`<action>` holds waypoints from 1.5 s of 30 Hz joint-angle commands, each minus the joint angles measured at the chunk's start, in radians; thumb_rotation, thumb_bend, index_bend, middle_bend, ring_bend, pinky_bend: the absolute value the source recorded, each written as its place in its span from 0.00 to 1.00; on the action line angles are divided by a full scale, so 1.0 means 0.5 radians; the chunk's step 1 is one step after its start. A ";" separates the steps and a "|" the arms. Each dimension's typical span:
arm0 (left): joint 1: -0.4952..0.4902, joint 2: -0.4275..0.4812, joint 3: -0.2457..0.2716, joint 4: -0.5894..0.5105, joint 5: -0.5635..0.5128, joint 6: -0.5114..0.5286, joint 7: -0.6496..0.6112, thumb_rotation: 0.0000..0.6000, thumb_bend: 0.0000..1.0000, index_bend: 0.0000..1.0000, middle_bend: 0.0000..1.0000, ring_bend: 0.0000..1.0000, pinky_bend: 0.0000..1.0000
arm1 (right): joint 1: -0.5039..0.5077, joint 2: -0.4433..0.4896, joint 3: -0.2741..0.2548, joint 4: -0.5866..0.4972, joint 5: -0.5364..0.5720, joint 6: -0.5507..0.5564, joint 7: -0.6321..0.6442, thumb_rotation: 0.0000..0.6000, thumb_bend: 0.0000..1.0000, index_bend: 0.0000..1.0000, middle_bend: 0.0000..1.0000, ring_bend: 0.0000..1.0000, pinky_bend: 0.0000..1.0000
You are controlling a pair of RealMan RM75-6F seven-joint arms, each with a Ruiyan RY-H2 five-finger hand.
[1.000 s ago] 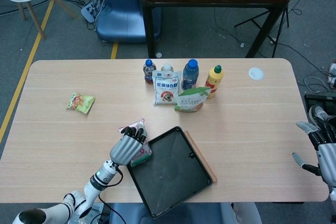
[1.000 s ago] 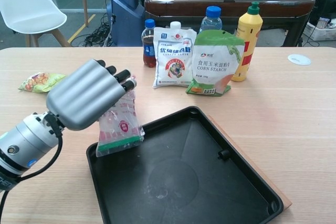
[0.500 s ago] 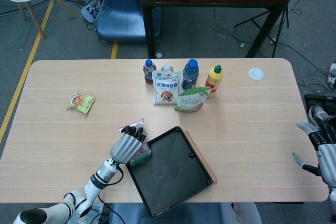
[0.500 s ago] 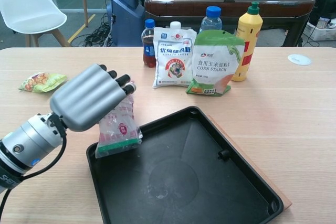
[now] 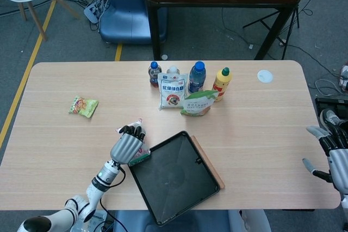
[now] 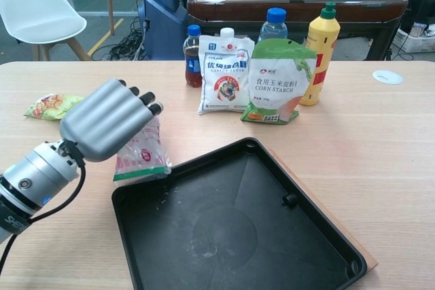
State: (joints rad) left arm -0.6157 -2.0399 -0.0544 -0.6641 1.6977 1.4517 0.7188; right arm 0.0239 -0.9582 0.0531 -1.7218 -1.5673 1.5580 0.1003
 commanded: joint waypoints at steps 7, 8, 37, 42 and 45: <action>0.025 0.167 -0.019 -0.462 -0.122 -0.156 -0.166 1.00 0.35 0.41 0.60 0.53 0.59 | 0.004 0.001 0.003 -0.007 -0.001 -0.001 -0.008 1.00 0.24 0.18 0.22 0.03 0.06; 0.024 0.195 -0.021 -0.521 -0.147 -0.201 -0.198 1.00 0.35 0.41 0.60 0.53 0.59 | 0.003 0.001 0.003 -0.007 0.000 -0.001 -0.007 1.00 0.24 0.18 0.22 0.03 0.06; -0.210 1.028 -0.449 -1.746 -1.490 -1.520 -0.941 1.00 0.35 0.39 0.59 0.52 0.56 | 0.022 -0.037 0.011 0.046 0.020 -0.029 0.032 1.00 0.24 0.18 0.22 0.03 0.06; -0.274 1.071 -0.435 -1.706 -1.576 -1.650 -1.062 1.00 0.35 0.37 0.55 0.49 0.53 | 0.025 -0.044 0.011 0.059 0.023 -0.035 0.043 1.00 0.24 0.18 0.22 0.03 0.06; -0.307 1.085 -0.414 -1.683 -1.592 -1.689 -1.102 1.00 0.35 0.35 0.54 0.47 0.52 | 0.024 -0.045 0.012 0.064 0.026 -0.034 0.047 1.00 0.24 0.18 0.22 0.03 0.06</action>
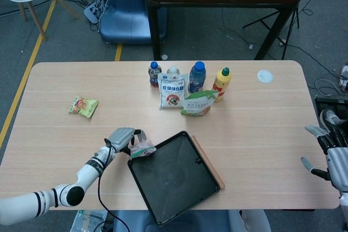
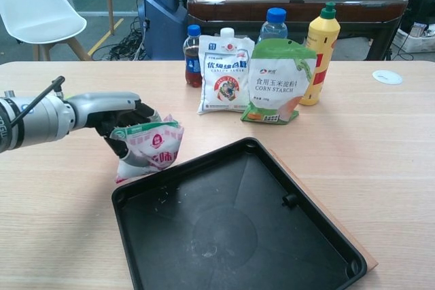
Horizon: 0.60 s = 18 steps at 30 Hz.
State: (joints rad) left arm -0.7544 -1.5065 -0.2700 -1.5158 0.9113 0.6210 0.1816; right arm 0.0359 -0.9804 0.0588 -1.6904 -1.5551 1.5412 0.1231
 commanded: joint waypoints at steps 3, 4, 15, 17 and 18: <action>-0.061 0.023 0.039 0.038 -0.038 -0.050 -0.054 1.00 0.35 0.34 0.53 0.46 0.49 | 0.002 -0.003 0.000 0.005 0.002 -0.004 0.004 1.00 0.24 0.18 0.22 0.03 0.06; -0.068 0.024 0.043 0.042 -0.043 -0.052 -0.064 1.00 0.35 0.33 0.52 0.45 0.48 | 0.003 -0.004 0.000 0.006 0.003 -0.006 0.005 1.00 0.24 0.18 0.22 0.03 0.06; -0.134 0.014 0.126 0.085 -0.095 0.011 -0.085 1.00 0.34 0.23 0.43 0.33 0.40 | 0.007 -0.003 0.001 0.011 0.005 -0.012 0.012 1.00 0.24 0.18 0.22 0.03 0.06; -0.141 0.014 0.143 0.088 -0.113 0.027 -0.081 1.00 0.34 0.19 0.37 0.27 0.37 | 0.007 -0.003 0.000 0.012 0.005 -0.012 0.015 1.00 0.24 0.18 0.22 0.03 0.06; -0.144 0.016 0.151 0.087 -0.124 0.033 -0.077 1.00 0.35 0.17 0.34 0.23 0.35 | 0.007 -0.003 0.000 0.013 0.005 -0.013 0.016 1.00 0.24 0.18 0.22 0.03 0.06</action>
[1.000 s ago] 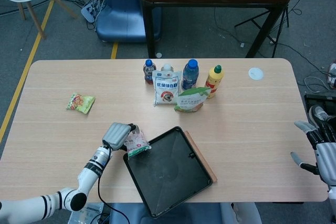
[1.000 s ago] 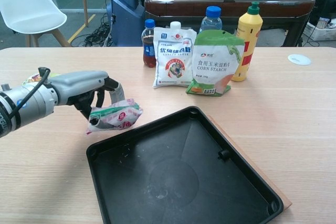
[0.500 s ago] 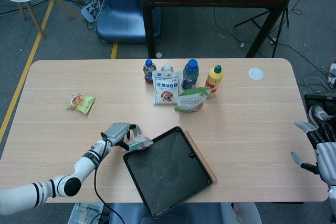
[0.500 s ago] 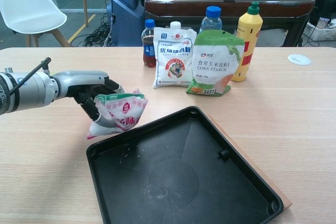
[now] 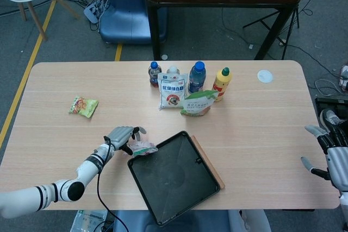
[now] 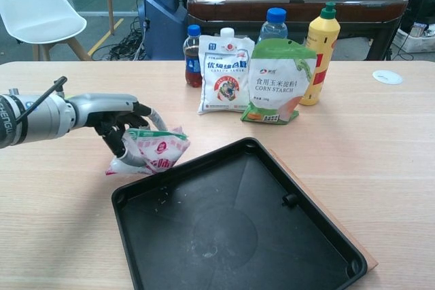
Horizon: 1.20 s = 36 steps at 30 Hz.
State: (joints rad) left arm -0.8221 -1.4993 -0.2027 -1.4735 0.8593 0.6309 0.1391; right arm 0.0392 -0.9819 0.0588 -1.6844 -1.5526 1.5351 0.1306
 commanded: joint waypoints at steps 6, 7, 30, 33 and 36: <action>-0.017 0.027 0.033 -0.041 -0.050 0.071 0.003 1.00 0.34 0.09 0.26 0.14 0.32 | 0.008 -0.001 0.001 0.000 -0.006 -0.007 0.002 1.00 0.24 0.18 0.22 0.03 0.06; -0.018 0.033 0.035 -0.050 -0.053 0.075 0.001 1.00 0.34 0.08 0.26 0.13 0.32 | 0.009 -0.002 0.001 0.000 -0.007 -0.008 0.002 1.00 0.24 0.18 0.22 0.03 0.06; 0.046 0.294 0.090 -0.468 0.000 0.253 -0.059 1.00 0.35 0.05 0.23 0.12 0.32 | 0.003 -0.003 0.001 0.030 -0.031 0.026 0.056 1.00 0.24 0.18 0.22 0.03 0.06; 0.051 0.299 0.093 -0.492 -0.007 0.283 -0.059 1.00 0.34 0.04 0.22 0.11 0.31 | 0.003 -0.006 0.000 0.040 -0.031 0.026 0.068 1.00 0.24 0.18 0.22 0.03 0.06; 0.060 0.316 0.086 -0.531 0.010 0.316 -0.070 1.00 0.34 0.01 0.19 0.08 0.30 | 0.000 -0.007 0.000 0.047 -0.033 0.034 0.076 1.00 0.24 0.18 0.22 0.03 0.06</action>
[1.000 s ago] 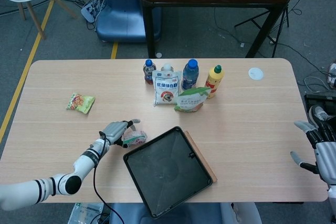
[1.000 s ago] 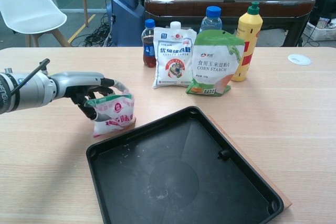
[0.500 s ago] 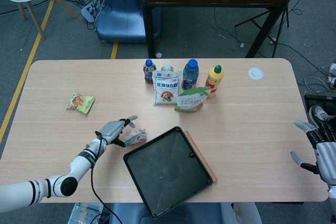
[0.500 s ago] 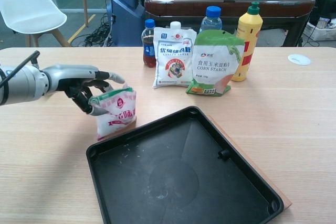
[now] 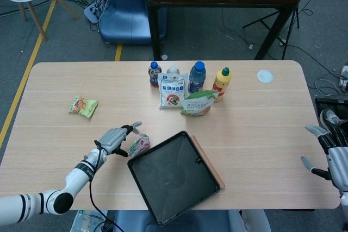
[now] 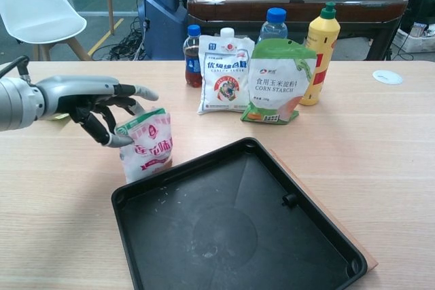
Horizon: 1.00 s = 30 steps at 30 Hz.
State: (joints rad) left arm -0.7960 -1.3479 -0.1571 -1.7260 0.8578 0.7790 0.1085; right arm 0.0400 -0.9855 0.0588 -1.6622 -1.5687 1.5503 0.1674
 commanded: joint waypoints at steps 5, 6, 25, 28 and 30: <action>0.038 0.075 -0.013 -0.131 0.088 0.078 -0.033 1.00 0.35 0.00 0.15 0.05 0.27 | -0.005 0.000 0.001 0.007 -0.002 0.013 0.005 1.00 0.24 0.18 0.22 0.03 0.06; 0.043 0.086 -0.011 -0.147 0.099 0.083 -0.035 1.00 0.35 0.00 0.15 0.05 0.27 | -0.005 0.000 0.001 0.007 -0.003 0.014 0.006 1.00 0.24 0.18 0.22 0.03 0.06; 0.417 0.381 0.031 -0.464 0.613 0.639 -0.201 1.00 0.35 0.02 0.15 0.04 0.26 | 0.015 0.016 -0.001 -0.025 -0.021 -0.009 -0.033 1.00 0.24 0.18 0.22 0.03 0.06; 0.521 0.380 0.051 -0.416 0.683 0.851 -0.113 1.00 0.35 0.05 0.15 0.04 0.26 | 0.027 0.027 -0.008 -0.035 -0.019 -0.042 -0.056 1.00 0.24 0.18 0.22 0.03 0.06; 0.603 0.353 0.064 -0.355 0.719 1.020 -0.036 1.00 0.35 0.07 0.15 0.04 0.26 | 0.040 0.043 -0.016 -0.051 -0.018 -0.078 -0.077 1.00 0.24 0.18 0.22 0.03 0.06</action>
State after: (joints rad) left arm -0.5541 -1.1669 -0.1367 -1.9357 1.1791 1.1915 0.0431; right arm 0.0552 -0.9696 0.0539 -1.6824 -1.5782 1.5214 0.1357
